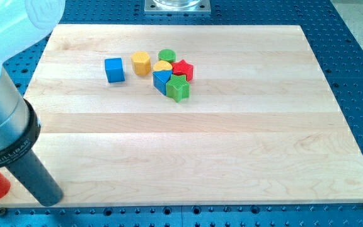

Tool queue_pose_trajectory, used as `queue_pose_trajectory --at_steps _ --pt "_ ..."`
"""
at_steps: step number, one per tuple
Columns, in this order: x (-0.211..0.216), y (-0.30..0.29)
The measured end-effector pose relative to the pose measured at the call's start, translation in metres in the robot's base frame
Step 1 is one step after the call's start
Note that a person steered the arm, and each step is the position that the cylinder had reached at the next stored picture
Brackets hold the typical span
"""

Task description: Separate the green star from the red star

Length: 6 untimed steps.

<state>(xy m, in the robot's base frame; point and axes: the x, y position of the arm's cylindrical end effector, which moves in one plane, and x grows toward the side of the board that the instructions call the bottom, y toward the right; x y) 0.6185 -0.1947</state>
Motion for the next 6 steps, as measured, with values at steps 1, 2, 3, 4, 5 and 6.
queue_pose_trajectory --at_steps 1,2,3,4,5,6 --pt "0.0 0.0" --pt "-0.007 -0.003" --pt "-0.076 0.064" --pt "-0.168 0.2" --pt "-0.182 0.137" --pt "-0.256 0.238"
